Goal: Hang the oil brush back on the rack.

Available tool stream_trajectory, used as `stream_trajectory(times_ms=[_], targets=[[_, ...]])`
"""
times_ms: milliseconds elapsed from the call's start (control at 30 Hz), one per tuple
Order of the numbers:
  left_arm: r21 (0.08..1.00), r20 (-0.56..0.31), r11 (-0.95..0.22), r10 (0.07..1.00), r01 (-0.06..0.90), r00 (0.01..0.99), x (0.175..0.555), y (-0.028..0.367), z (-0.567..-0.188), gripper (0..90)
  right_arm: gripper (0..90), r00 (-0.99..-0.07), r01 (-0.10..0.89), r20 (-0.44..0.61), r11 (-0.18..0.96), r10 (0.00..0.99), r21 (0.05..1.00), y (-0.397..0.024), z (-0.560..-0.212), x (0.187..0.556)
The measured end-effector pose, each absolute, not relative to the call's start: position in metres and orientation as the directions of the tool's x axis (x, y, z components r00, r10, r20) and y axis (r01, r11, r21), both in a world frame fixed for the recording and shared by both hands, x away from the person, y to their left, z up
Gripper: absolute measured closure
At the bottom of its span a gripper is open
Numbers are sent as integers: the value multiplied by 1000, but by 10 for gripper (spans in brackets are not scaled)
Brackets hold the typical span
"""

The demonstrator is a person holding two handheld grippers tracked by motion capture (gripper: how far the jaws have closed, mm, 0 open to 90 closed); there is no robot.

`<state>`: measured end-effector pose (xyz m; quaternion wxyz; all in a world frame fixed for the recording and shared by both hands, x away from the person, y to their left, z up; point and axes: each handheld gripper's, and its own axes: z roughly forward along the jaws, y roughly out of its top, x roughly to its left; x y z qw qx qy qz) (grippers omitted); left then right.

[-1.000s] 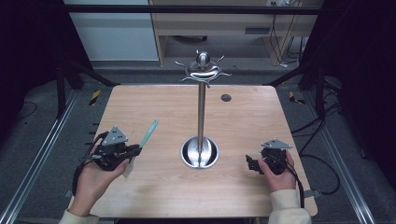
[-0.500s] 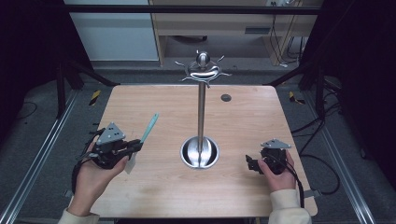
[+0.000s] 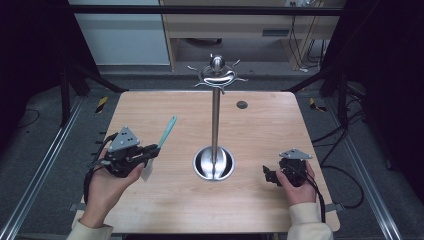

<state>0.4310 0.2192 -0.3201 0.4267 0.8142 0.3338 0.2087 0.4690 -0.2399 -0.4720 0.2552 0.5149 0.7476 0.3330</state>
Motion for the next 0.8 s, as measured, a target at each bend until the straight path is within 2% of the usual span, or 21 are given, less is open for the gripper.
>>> stream_trajectory(times_ms=[333,800], targets=[[871,82,-388,719,301,690,425,215,-295,817,82,-340,599,-39,248,940,761,-241,-471,468],[890,86,-371,709,266,700,427,208,-283,817,82,-338,601,-29,240,941,762,-240,-471,468]])
